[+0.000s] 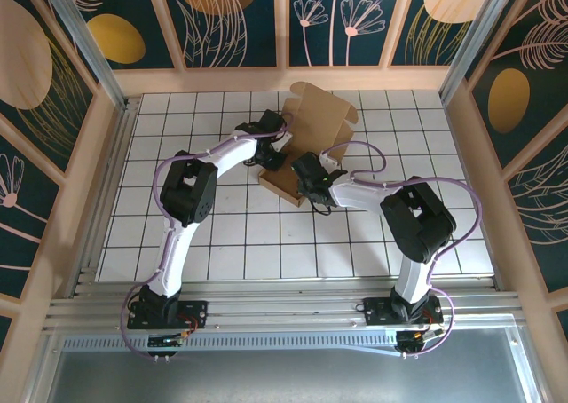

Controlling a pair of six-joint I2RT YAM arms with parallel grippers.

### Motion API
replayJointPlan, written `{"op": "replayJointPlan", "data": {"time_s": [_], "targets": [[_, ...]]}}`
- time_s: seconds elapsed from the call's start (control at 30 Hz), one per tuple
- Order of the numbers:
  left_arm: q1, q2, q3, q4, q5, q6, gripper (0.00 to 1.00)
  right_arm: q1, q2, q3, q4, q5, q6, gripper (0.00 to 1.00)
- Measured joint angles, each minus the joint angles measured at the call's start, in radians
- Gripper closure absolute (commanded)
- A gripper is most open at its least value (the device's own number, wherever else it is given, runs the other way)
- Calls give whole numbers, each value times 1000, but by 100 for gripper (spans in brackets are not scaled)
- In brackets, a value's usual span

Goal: Fold the paper box

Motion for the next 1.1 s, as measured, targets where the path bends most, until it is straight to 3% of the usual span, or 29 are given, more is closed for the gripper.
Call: {"op": "replayJointPlan", "data": {"time_s": [0.07, 0.27, 0.33, 0.4, 0.57, 0.6, 0.73, 0.77, 1.1], "targets": [[-3, -2, -4, 5, -7, 0, 86, 0, 0, -1, 2, 0, 0, 76], [-3, -3, -7, 14, -24, -5, 80, 0, 0, -2, 9, 0, -7, 76], [-3, -3, -6, 14, -27, -9, 84, 0, 0, -4, 14, 0, -8, 76], [-3, -2, -5, 14, -25, -15, 100, 0, 0, -6, 20, -2, -8, 76], [-3, -1, -2, 17, -26, -27, 100, 0, 0, -6, 27, -4, -20, 76], [-3, -1, -2, 18, -26, -27, 97, 0, 0, -6, 27, -4, -23, 76], [-3, -2, -3, 23, -21, -35, 70, 0, 0, -6, 26, -4, -27, 76], [-3, -4, -5, 30, -22, -45, 68, 0, 0, -6, 25, -4, -29, 76], [2, -21, 48, 39, -15, -80, 71, 6, 0, -6, 24, -23, -70, 76]]}}
